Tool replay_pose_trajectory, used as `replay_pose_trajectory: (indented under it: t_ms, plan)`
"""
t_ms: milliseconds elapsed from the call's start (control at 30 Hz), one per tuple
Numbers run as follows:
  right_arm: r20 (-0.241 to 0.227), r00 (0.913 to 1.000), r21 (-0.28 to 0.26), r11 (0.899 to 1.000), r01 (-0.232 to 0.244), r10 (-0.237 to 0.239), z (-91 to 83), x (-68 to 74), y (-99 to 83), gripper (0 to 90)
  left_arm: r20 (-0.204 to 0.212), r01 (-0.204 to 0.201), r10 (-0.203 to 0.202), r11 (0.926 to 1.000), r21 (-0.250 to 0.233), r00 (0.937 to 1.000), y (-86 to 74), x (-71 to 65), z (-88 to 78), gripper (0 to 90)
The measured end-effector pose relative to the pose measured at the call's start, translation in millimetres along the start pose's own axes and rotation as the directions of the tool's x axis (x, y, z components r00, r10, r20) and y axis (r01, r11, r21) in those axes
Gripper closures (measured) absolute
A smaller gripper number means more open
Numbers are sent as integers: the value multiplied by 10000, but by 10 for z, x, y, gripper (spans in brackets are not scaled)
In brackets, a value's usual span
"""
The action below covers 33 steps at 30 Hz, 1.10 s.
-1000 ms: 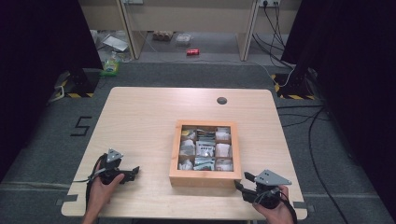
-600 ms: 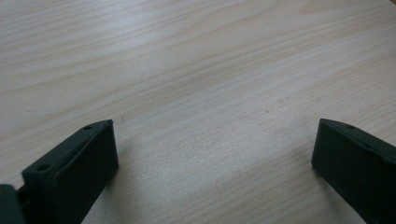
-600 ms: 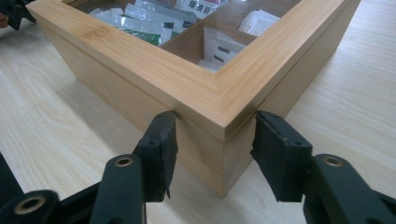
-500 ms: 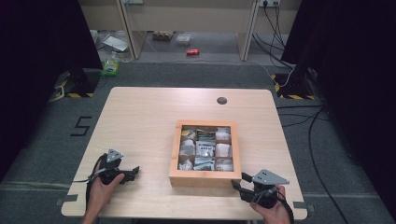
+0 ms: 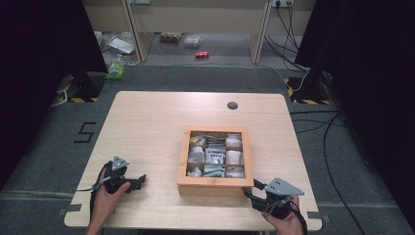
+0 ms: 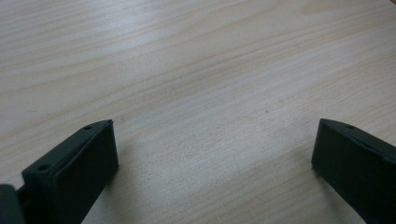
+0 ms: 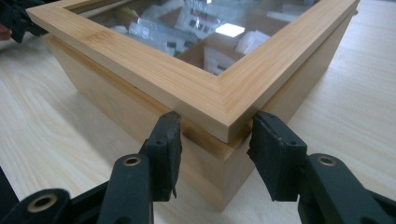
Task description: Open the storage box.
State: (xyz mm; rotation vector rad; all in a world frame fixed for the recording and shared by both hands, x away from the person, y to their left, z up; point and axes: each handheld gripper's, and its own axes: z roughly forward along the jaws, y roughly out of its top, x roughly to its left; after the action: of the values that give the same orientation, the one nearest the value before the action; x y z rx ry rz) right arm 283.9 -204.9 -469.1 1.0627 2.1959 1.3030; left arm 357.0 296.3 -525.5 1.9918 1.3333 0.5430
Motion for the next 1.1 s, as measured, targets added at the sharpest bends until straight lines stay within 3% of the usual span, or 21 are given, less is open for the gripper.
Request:
replay_pose_trajectory:
  t_ms: [633, 1100]
  plan:
    - [327, 9994, -919, 9957, -90, 120, 1, -15, 190, 544, -2, -4, 4, 10000, 2, 10000, 0, 0, 0, 0]
    - [450, 9971, -1410, 9885, -539, 607, 88, -127, 358, 548, -1, -1, 1, 10000, 1, 10000, 0, 0, 0, 0]
